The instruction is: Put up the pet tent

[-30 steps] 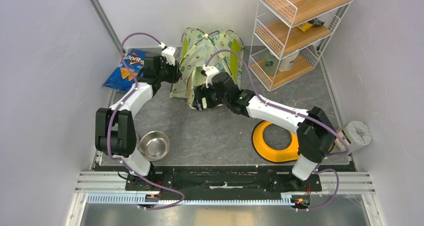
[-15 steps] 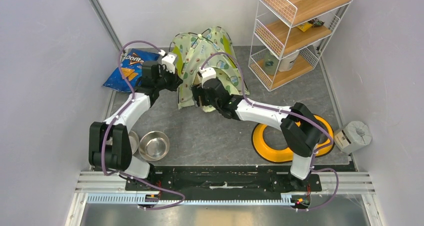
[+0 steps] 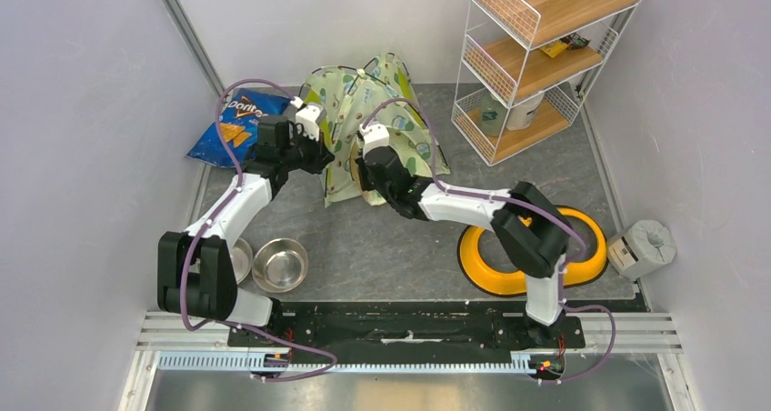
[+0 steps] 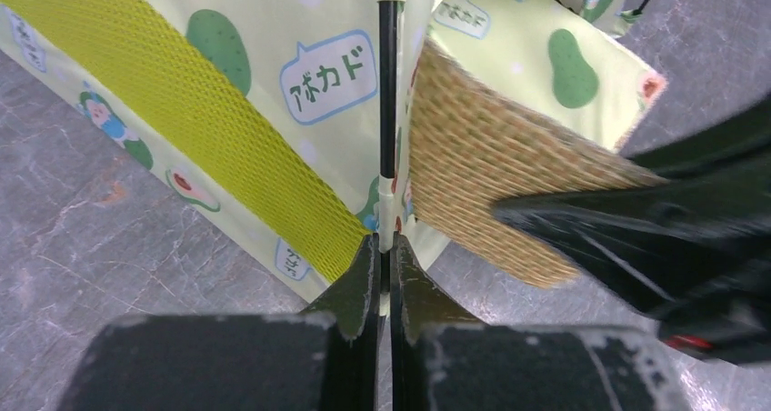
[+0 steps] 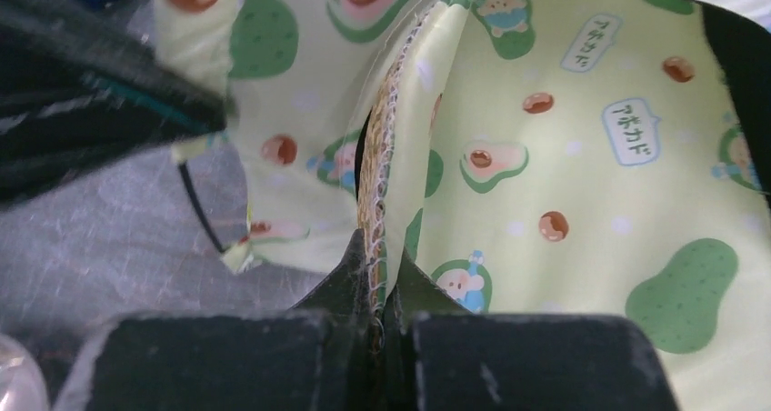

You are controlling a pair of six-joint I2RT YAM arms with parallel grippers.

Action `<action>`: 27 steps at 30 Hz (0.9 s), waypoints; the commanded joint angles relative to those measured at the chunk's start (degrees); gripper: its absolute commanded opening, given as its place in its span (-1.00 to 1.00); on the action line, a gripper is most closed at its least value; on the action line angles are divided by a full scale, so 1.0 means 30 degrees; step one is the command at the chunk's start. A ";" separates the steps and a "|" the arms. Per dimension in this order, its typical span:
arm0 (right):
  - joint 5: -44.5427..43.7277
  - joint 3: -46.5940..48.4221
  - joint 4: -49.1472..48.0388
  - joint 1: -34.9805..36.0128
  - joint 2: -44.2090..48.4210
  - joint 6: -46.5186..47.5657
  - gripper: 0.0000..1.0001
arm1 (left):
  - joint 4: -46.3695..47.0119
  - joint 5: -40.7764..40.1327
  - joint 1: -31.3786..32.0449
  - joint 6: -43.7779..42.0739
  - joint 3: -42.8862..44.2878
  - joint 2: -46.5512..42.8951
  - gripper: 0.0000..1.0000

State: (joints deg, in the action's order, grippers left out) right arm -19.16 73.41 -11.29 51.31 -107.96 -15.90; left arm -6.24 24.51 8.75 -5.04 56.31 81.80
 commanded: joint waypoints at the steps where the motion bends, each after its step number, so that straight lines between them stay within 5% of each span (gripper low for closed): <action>1: -0.2038 0.2140 -0.1790 -0.0238 -0.2576 -0.1016 -1.00 | -0.0176 0.1532 0.0070 0.0788 0.0309 -0.0396 -0.96; 8: -0.1365 0.4709 -0.2167 -0.1009 -0.4680 -0.1276 -1.00 | 0.0058 0.1444 0.0070 0.1041 -0.0197 -0.0429 -0.96; 11: -0.0939 0.3181 -0.1984 -0.1048 -0.3404 -0.1189 -0.45 | 0.0088 0.1048 0.0071 0.1208 -0.0140 -0.0391 -0.96; 13: -0.0906 0.1821 -0.1394 -0.1045 -0.1746 -0.1344 0.10 | 0.0073 0.0894 0.0070 0.1332 -0.0058 -0.0341 -0.96; 17: -0.0363 -0.0205 0.0787 -0.1076 0.1984 -0.2293 0.53 | 0.0059 0.0779 0.0070 0.1489 0.0150 -0.0102 -0.96; 27: -0.2508 -0.3576 0.5217 -0.2363 0.4838 -0.9278 0.68 | 0.0526 0.0379 0.0071 0.2549 -0.0080 -0.0036 -0.96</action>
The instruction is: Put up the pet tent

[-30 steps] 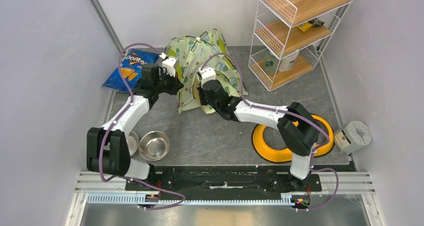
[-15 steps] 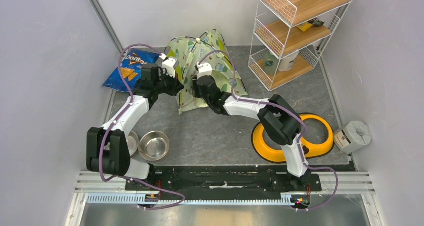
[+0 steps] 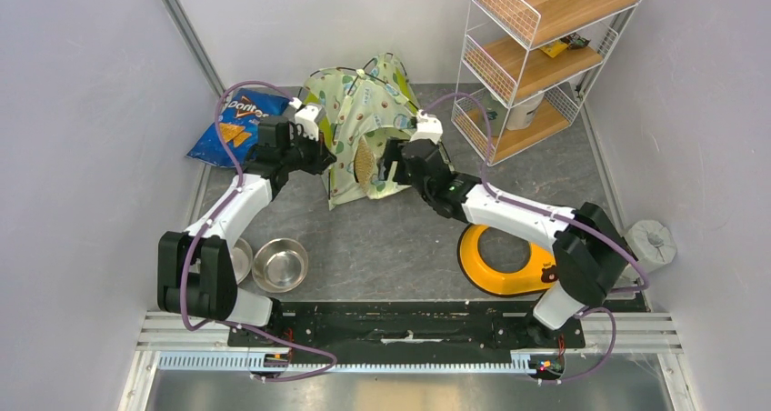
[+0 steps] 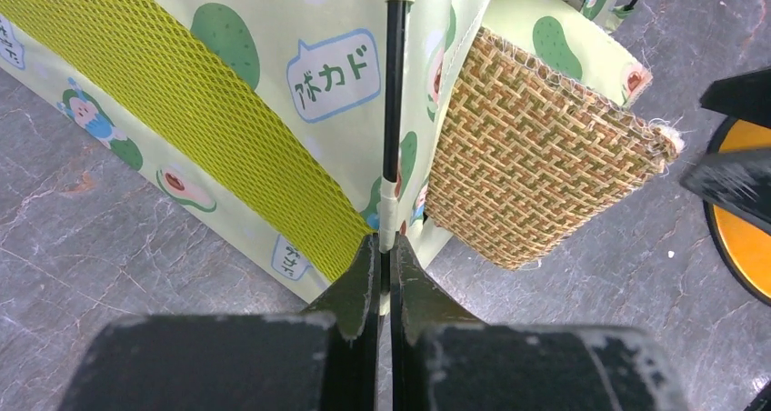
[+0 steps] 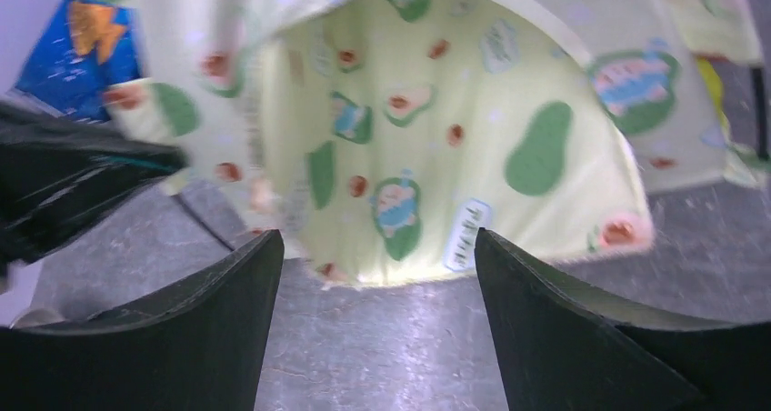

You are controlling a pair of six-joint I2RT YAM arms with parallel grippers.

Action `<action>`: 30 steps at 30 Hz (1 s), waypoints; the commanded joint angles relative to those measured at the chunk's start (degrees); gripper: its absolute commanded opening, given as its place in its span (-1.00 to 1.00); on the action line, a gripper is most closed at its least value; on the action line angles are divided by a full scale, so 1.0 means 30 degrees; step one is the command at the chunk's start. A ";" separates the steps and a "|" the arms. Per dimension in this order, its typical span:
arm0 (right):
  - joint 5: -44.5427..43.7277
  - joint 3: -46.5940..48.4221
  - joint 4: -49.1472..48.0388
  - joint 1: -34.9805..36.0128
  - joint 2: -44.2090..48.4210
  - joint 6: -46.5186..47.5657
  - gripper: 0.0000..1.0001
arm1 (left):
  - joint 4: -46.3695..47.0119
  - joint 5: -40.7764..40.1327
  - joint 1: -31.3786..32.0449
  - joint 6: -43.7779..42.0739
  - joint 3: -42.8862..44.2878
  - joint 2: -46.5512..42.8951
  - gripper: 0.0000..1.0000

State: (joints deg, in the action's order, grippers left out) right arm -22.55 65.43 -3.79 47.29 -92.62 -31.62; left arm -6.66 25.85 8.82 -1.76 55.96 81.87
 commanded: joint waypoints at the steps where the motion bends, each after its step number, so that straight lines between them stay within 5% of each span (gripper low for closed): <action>1: -0.1313 -0.0940 0.2988 -0.1332 -0.0452 -0.4677 0.68 | 0.0666 -0.0107 0.0049 0.1507 0.0037 -0.0067 -0.96; 12: 0.0780 -0.0120 0.0600 -0.3046 -0.3544 -0.6794 0.60 | 0.0564 -0.0516 0.0060 0.1557 0.0005 0.0081 -0.96; 20: 0.1040 0.0662 -0.1349 -0.3051 -0.4779 -0.5534 0.03 | 0.0157 -0.0574 0.0078 0.1238 0.0128 0.0240 -0.96; 26: 0.1023 0.1216 -0.3394 -0.3048 -0.5174 -0.3365 -0.70 | 0.0025 -0.0380 0.0107 0.1134 0.0179 0.0385 -0.96; 30: 0.0214 0.1557 -0.4671 -0.3037 -0.5630 -0.2219 -0.97 | -0.0008 -0.0323 0.0107 0.1198 0.0241 0.0549 -0.96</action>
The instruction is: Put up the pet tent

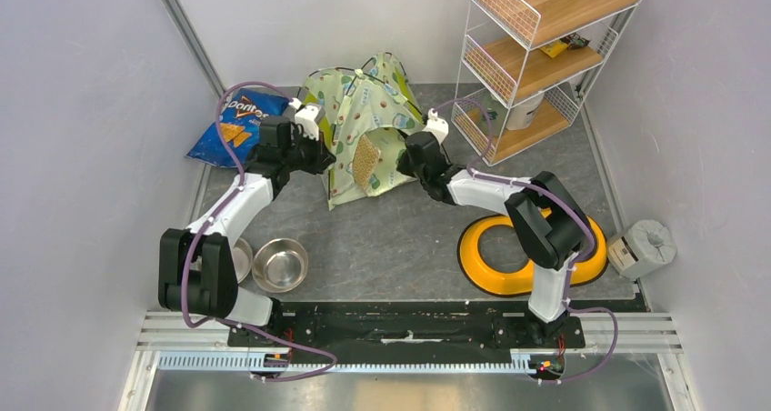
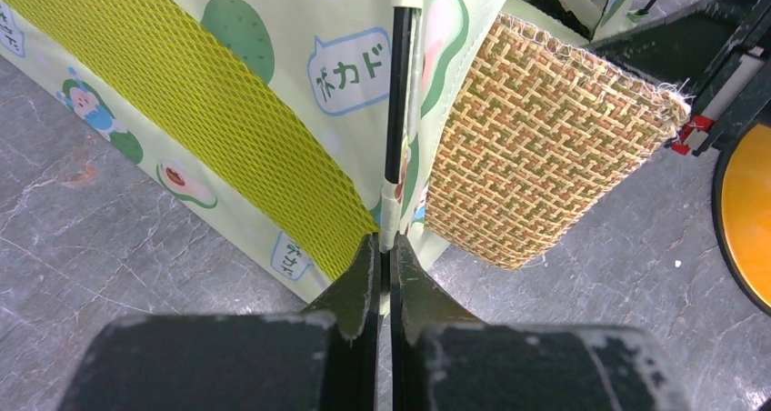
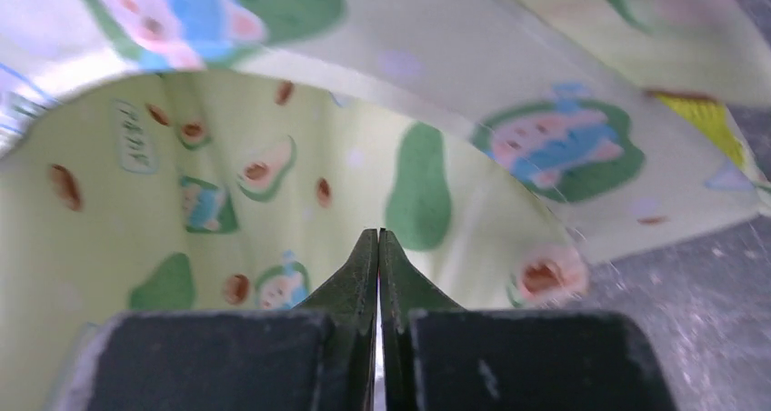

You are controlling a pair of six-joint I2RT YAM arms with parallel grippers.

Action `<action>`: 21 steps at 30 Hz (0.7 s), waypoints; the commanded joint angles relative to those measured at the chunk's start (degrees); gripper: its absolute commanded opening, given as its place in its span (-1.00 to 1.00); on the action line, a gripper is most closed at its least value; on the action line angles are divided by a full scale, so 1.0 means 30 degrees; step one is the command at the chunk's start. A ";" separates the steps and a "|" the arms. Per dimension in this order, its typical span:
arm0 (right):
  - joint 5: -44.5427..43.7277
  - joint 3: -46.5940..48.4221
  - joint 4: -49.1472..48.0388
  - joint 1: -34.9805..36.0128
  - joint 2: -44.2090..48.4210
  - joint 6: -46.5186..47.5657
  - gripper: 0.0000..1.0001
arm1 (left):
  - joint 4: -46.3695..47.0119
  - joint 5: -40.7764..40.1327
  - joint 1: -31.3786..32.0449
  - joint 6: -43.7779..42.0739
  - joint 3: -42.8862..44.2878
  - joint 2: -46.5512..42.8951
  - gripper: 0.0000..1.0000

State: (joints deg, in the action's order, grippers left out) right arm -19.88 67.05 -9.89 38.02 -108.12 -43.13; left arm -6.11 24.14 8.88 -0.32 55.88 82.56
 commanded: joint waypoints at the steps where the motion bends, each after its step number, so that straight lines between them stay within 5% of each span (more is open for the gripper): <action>1: -0.1144 0.1176 -0.2813 0.0070 -0.0662 0.1963 -1.00 | -0.0191 0.0244 0.0085 0.0749 0.0300 0.0354 -0.96; 6: -0.1737 0.1455 -0.2093 0.0158 -0.0539 0.2658 -0.85 | -0.0256 0.0067 0.0116 0.0896 0.0415 0.0430 -0.96; 11: -0.1629 0.0606 0.3474 0.0188 0.2225 0.0271 0.33 | -0.0217 -0.0629 0.0129 0.1307 0.0403 0.0401 -0.96; 12: -0.1536 0.0146 0.4267 0.0179 0.2731 -0.0716 0.43 | -0.0185 -0.0713 0.0123 0.1503 0.0388 0.0442 -0.96; 21: 0.1046 -0.1511 0.2418 -0.0047 0.1838 -0.4572 0.69 | 0.0015 -0.0943 0.0232 0.2301 0.0256 0.0578 -0.96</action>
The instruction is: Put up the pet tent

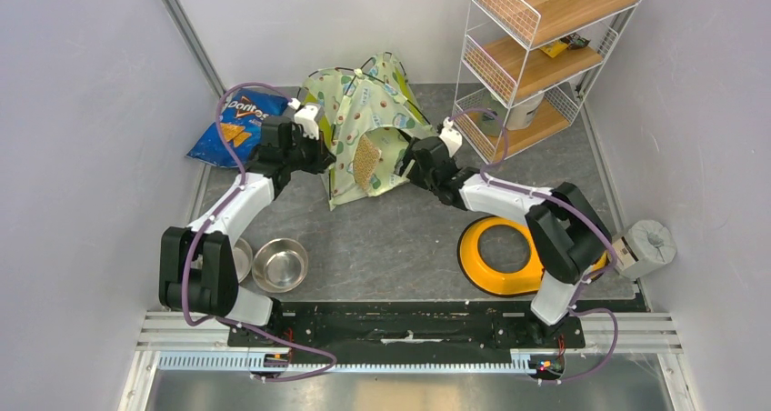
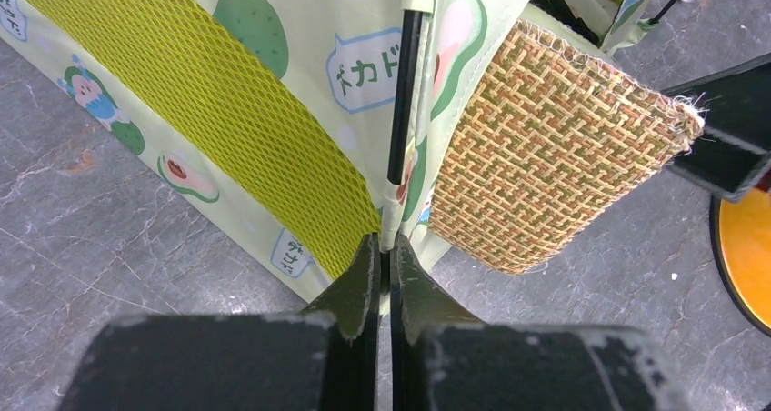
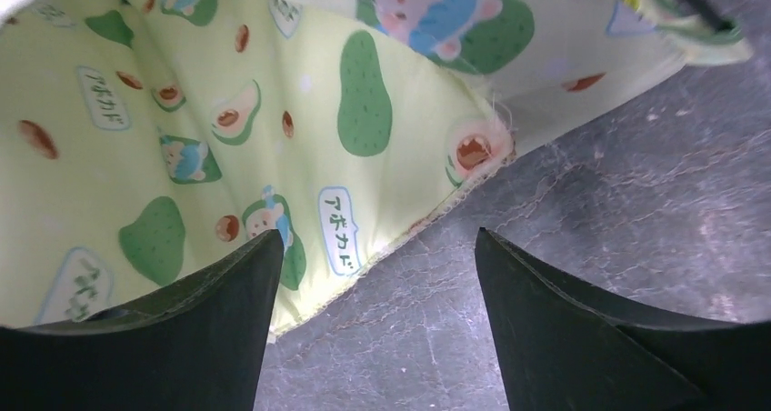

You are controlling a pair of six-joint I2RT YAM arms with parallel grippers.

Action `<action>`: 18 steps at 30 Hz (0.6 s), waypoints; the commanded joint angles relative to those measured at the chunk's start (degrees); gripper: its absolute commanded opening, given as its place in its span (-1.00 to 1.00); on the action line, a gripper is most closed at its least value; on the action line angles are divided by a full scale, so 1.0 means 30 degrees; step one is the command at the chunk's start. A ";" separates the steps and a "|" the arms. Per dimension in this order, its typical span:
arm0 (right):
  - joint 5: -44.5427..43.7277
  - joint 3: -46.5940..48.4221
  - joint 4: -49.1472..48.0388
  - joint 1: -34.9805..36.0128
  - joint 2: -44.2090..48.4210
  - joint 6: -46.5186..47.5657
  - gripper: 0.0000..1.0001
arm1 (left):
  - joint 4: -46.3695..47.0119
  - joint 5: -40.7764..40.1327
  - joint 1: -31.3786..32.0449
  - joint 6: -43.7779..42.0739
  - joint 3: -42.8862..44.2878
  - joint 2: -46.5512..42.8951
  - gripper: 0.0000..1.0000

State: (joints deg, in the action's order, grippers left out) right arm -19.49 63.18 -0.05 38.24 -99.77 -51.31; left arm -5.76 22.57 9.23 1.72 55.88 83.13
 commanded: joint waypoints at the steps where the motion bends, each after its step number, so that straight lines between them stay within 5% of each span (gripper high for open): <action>1: 0.0961 -0.0248 -0.1519 -0.0105 -0.1215 -0.1917 0.69 | -0.0102 -0.0404 0.0115 0.1682 0.0227 0.0387 -0.96; 10: 0.0964 0.0071 -0.5232 -0.0324 -0.3000 -0.2205 0.56 | -0.0270 -0.0374 0.0144 0.1743 -0.0081 0.0116 -0.96; 18: 0.1162 -0.0430 -0.8353 -0.0244 -0.2847 -0.0007 -0.48 | -0.0537 -0.0592 0.0144 0.1537 -0.0023 0.0121 -0.96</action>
State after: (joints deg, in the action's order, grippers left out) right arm -16.34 62.22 -16.69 37.43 -109.10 -55.29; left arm -5.58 22.39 9.47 2.79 55.88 83.33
